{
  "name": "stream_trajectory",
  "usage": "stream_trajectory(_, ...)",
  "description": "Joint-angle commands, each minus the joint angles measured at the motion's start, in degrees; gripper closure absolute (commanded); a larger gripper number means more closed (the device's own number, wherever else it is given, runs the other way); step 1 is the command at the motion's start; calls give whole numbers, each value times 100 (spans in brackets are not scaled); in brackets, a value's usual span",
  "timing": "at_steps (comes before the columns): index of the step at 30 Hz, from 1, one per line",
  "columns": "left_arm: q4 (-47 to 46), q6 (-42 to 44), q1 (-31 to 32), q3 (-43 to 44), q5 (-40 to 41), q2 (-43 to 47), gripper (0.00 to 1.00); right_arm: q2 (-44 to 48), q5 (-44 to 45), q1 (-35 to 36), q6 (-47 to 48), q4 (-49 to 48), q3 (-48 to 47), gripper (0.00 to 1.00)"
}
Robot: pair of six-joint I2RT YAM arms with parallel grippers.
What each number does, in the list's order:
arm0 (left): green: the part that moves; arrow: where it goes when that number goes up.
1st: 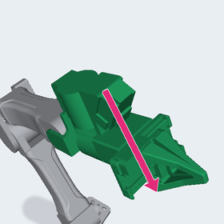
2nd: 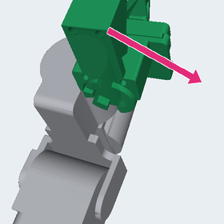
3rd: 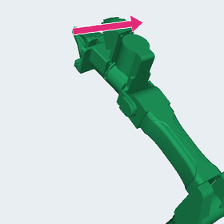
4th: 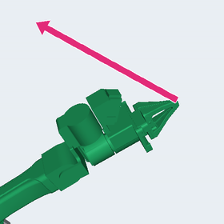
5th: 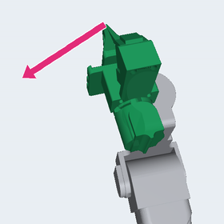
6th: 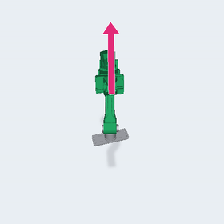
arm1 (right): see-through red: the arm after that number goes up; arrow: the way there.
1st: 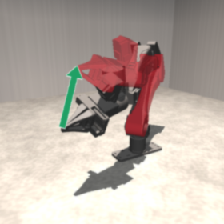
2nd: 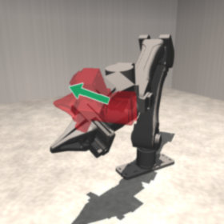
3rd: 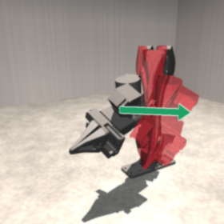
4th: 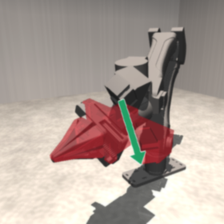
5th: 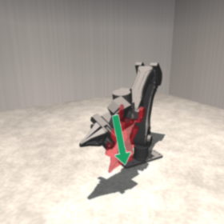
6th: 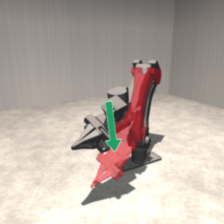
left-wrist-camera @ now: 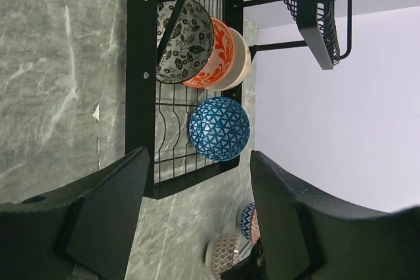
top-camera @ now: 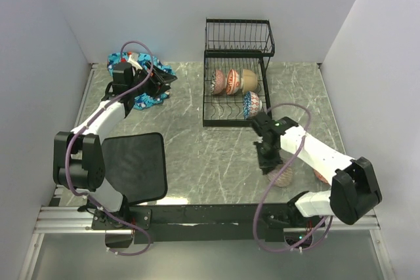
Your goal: Load the bowls into the dish rack
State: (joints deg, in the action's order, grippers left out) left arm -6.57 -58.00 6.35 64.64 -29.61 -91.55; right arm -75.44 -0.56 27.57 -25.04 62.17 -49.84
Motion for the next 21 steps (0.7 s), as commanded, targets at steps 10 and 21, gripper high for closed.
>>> stream_trajectory(10,-161,236,-450,-302,-186,787,31,-506,-121,2383,1465,-1603,-1370,100)
stream_trajectory(21,-547,61,-793,-909,-388,1306,30,-858,1426,3597,3240,-1998,-1414,100)
